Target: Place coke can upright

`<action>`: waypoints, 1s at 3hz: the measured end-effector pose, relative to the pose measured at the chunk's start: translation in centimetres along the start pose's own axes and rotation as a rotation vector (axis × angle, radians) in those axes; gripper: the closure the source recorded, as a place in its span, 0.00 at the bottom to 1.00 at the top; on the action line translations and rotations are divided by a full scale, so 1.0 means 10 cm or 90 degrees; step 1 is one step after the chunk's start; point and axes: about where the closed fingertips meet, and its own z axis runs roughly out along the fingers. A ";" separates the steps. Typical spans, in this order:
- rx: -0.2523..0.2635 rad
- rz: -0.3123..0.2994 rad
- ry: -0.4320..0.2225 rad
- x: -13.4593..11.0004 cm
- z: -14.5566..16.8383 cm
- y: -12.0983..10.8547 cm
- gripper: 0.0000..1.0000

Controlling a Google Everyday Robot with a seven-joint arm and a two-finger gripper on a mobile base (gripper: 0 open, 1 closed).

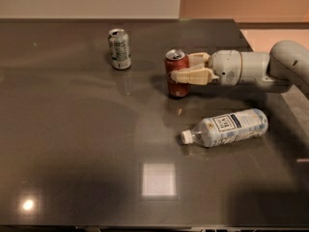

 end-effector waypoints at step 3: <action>-0.010 0.005 -0.034 0.01 0.04 0.00 0.00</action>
Offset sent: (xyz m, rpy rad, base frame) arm 0.0010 -0.0016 -0.0020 0.0463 0.0002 0.0027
